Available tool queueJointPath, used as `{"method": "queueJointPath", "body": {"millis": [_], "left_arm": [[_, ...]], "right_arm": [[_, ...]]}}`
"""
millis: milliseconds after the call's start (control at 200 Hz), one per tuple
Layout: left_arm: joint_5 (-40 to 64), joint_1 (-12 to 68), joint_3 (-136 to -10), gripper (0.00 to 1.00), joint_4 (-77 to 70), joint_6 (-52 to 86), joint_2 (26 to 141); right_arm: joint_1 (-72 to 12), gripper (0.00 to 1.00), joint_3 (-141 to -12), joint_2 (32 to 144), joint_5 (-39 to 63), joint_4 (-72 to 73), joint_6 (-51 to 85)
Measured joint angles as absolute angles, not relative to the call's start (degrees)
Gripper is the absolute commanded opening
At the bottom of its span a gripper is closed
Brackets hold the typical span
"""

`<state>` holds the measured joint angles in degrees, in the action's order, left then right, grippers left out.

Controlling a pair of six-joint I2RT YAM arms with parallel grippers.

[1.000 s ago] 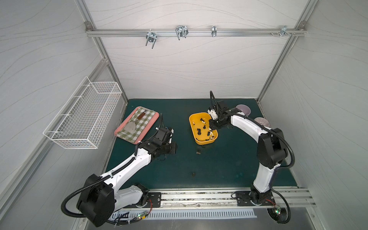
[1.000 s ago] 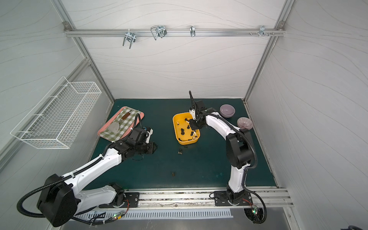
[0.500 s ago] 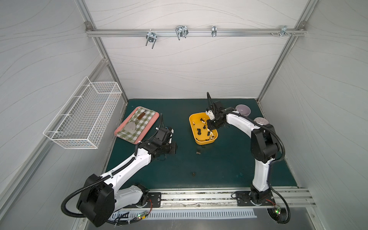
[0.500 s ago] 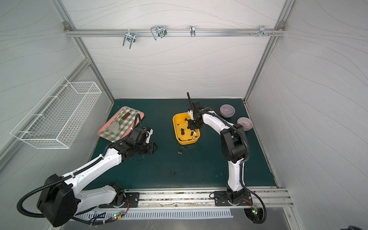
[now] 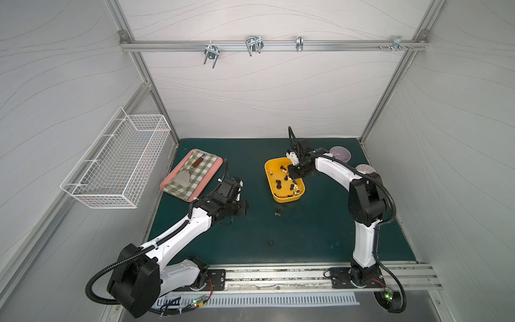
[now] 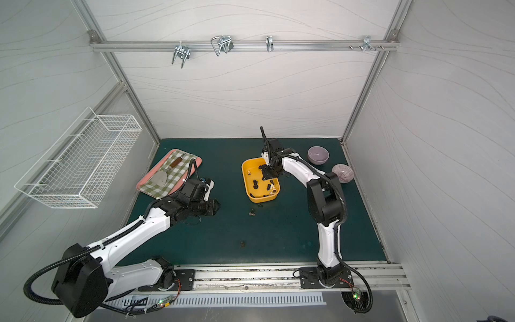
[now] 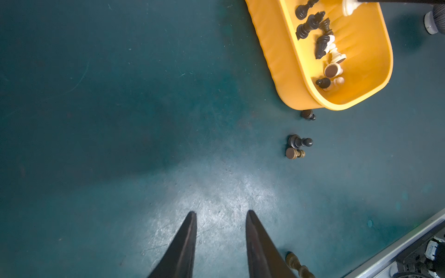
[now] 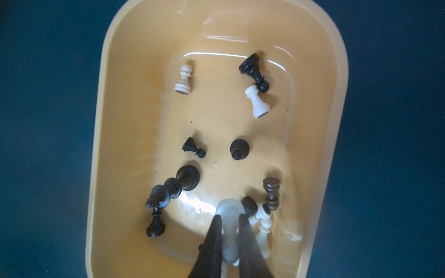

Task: Put the chess pieces into the storage box
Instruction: Place the chess piece in the storage box.

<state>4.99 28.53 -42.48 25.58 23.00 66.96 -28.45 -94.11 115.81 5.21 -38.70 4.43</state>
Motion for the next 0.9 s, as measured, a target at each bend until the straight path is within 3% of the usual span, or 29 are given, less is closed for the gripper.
{"method": "queueJointPath", "body": {"millis": [900], "left_arm": [[5.0, 28.5, -41.4, 0.36, 25.6, 23.3, 66.9]], "right_arm": [[-30.3, 0.20, -96.8, 121.1, 5.2, -39.3, 4.7]]}}
